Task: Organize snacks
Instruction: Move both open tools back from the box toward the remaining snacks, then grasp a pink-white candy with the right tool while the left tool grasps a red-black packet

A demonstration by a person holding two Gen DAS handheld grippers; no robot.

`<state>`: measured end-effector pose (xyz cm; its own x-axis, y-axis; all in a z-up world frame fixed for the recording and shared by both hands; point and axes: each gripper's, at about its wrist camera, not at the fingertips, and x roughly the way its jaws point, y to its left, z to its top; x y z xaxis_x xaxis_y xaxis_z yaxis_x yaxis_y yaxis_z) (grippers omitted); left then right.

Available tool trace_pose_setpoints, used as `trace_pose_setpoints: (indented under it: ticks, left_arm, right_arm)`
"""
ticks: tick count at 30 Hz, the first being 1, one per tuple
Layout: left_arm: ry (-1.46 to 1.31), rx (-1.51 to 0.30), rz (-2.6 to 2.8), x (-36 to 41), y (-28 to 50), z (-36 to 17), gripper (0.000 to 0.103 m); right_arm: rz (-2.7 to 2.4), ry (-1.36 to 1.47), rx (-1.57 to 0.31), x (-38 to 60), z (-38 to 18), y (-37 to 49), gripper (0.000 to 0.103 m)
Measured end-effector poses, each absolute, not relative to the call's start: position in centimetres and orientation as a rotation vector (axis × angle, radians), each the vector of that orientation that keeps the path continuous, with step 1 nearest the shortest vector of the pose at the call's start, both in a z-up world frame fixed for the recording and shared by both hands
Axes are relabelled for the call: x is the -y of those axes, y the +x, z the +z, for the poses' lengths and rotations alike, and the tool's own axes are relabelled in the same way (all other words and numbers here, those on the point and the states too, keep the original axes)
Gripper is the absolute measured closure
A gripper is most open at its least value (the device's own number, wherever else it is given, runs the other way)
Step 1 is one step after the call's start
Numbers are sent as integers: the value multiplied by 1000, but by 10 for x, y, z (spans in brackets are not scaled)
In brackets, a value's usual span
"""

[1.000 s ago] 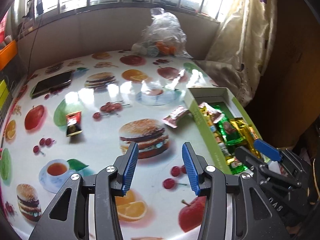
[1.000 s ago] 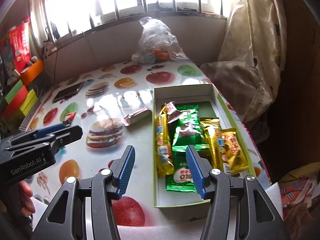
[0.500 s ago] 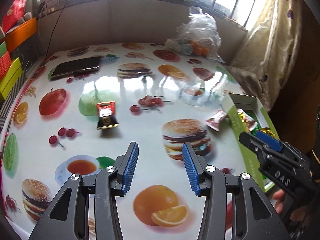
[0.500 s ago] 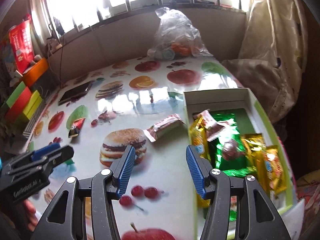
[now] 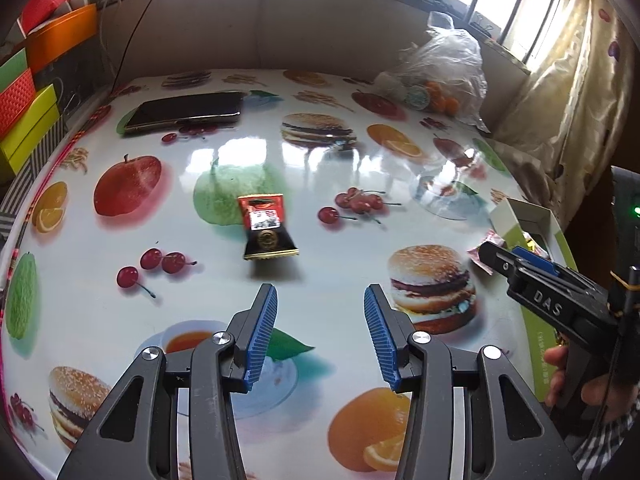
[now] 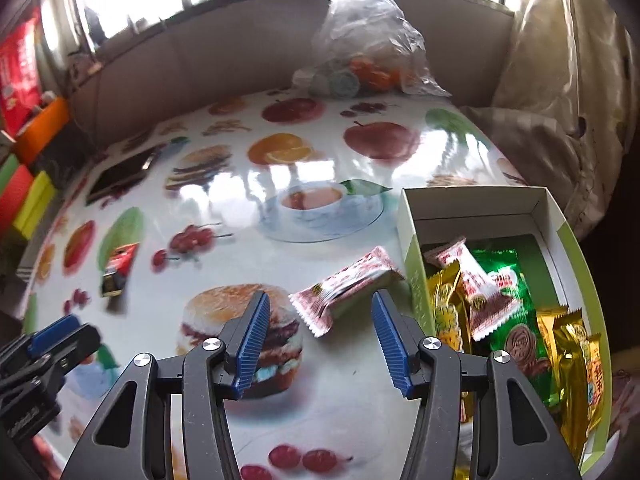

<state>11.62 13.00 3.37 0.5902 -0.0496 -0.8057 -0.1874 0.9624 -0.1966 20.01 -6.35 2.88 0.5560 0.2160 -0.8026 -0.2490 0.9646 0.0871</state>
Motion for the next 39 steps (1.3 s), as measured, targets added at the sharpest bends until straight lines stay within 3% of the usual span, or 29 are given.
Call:
trace_pose_setpoints:
  ticks: [16,23,26,39]
  left_arm:
    - [-308,-960,134,-161,124,18,56]
    - [-316,-965,156,-170,130,15,56]
    - [-317,-960,156,-173,133,16,56]
    - [-296,-951,152,-173,162,19,56]
  right_arm:
    - [232,-136,-992,37,4,236,50]
    - [277,-149,-974,24,4,235,76]
    - [292,-151,-965,20,3,233,82]
    - [429,-129,-963,6,2,213,84]
